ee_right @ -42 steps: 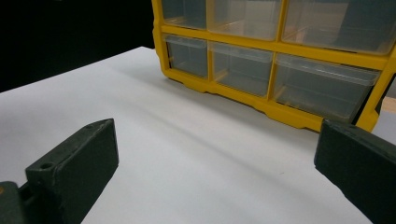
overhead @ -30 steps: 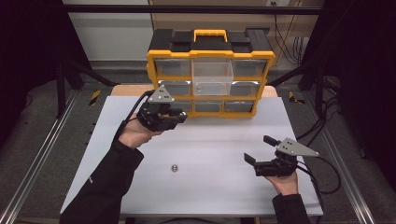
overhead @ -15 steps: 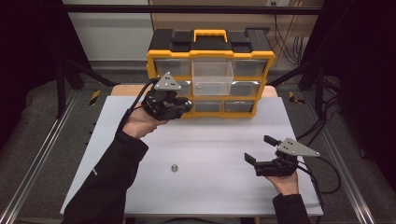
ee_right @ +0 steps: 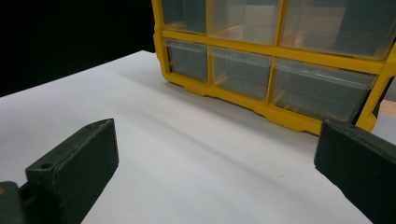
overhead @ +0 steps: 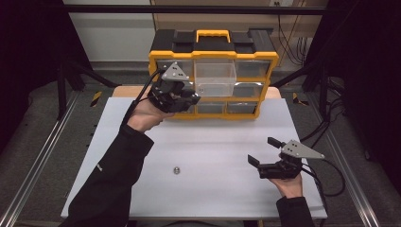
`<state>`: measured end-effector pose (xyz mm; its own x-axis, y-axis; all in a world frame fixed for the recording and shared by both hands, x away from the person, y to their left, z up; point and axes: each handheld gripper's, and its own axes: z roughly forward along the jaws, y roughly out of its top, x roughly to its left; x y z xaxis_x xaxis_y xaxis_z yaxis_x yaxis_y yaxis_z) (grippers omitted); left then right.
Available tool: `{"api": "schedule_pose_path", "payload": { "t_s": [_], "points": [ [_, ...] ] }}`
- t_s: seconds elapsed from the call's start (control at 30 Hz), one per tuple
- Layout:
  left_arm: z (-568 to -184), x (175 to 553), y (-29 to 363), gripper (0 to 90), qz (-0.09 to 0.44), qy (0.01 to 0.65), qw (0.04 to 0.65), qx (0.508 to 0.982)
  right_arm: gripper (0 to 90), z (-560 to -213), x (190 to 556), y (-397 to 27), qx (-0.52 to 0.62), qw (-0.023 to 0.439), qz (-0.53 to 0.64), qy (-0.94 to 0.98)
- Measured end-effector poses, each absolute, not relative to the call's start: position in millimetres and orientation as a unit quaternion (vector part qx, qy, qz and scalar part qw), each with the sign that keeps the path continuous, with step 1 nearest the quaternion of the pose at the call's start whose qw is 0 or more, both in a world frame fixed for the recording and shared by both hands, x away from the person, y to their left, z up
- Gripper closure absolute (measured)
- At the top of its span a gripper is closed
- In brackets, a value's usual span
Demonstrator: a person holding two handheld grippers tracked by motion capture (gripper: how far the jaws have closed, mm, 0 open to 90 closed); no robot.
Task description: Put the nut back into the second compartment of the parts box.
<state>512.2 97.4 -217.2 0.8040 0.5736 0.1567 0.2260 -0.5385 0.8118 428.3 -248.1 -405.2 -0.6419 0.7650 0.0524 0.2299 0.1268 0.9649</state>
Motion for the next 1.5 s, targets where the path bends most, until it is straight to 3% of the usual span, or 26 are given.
{"api": "schedule_pose_path", "payload": {
  "t_s": [0.63, 1.5],
  "points": [
    [-188.0, 527.1, 83.7, 69.1, 0.228, 0.233, 0.425, 0.845, 0.3, -403.7, 427.0, -249.3, 0.35, 0.238, 0.564, 0.709],
    [-181.9, 566.3, 52.8, 69.1, 0.246, 0.248, 0.414, 0.841, 0.3, -404.4, 427.6, -247.9, 0.349, 0.233, 0.567, 0.709]
  ]
}}
